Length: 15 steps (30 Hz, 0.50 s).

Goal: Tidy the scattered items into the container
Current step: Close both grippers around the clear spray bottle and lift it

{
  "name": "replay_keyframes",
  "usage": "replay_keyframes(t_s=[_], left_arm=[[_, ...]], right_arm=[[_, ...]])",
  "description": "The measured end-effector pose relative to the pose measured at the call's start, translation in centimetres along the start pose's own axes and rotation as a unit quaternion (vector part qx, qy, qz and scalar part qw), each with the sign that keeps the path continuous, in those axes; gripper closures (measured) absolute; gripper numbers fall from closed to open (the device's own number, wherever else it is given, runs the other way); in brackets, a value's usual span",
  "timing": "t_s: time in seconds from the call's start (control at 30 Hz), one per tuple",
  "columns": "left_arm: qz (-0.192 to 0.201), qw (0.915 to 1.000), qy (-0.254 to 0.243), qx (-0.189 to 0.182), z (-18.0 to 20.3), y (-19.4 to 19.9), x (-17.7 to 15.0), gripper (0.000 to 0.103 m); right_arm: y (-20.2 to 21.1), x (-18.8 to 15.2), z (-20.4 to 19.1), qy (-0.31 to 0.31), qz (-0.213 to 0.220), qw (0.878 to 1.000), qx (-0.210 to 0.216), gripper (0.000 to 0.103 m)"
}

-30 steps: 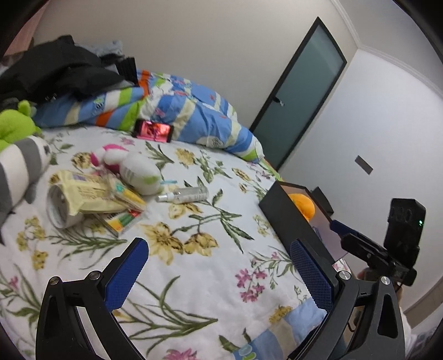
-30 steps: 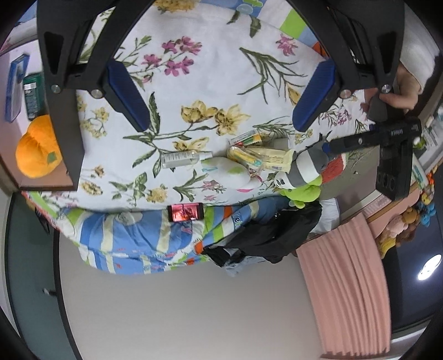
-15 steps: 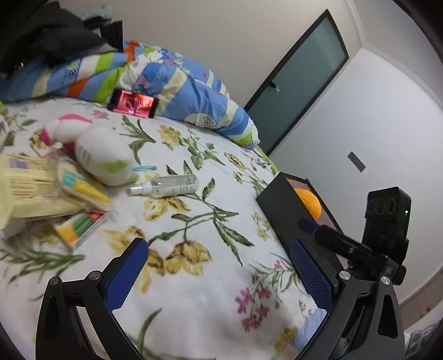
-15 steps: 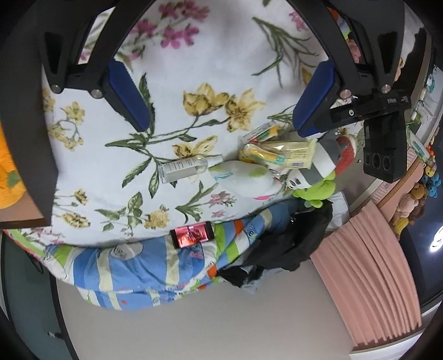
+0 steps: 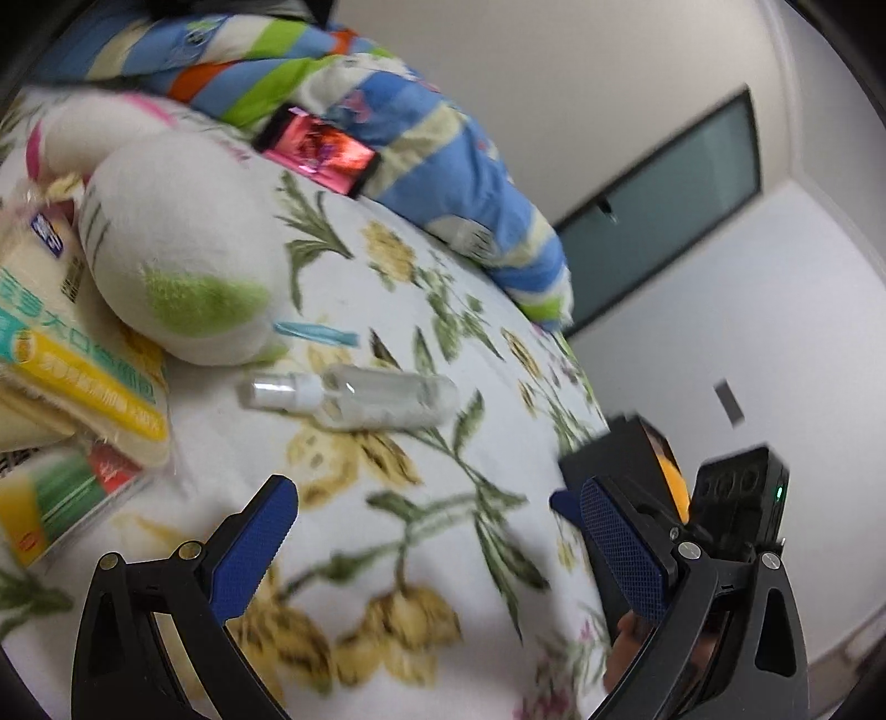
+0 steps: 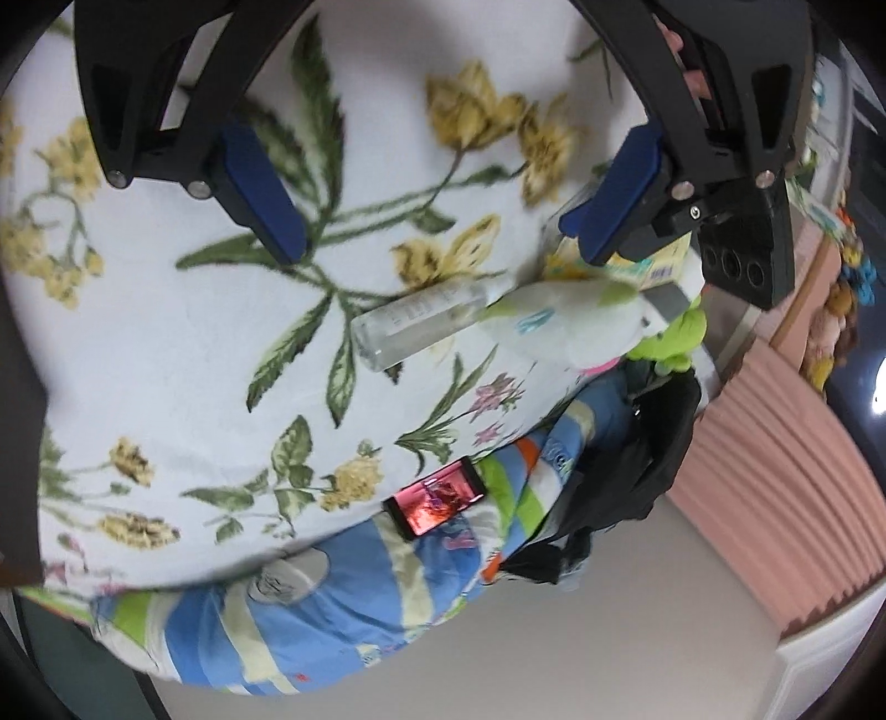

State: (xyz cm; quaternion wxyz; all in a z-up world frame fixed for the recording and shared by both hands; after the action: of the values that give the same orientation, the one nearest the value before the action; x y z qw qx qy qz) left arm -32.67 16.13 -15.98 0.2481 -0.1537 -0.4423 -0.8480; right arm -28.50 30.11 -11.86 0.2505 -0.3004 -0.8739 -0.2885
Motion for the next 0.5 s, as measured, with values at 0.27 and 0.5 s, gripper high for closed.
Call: replay_keyframes(t_s=[0.27,0.5], left_arm=[[0.005,0.9940,0.106,0.025,-3.1,-4.5,1.9,0.001],[0.029,0.9872,0.146,0.057,-3.5,-5.6,3.1,0.001]], right_arm=[[-4.3,2.0,3.5,-0.032,0.000,0.999,0.024,0.011],[-7.3,3.2,5.2,-0.049,-0.006,0.998,0.046,0.022]])
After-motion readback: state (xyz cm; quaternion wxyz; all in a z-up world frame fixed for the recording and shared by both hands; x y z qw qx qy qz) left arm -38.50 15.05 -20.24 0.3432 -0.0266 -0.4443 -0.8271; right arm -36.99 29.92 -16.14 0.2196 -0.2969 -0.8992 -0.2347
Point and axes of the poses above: each gripper's, at about its wrist camera, not at the fingertips, and y roughly against the way its jaws point, z to its right, x to its top, the point moved 9 cm from there along -y, roughly the way its jaws point, and after that the axes turned 15 degrees about x, right-handed, at the moved point
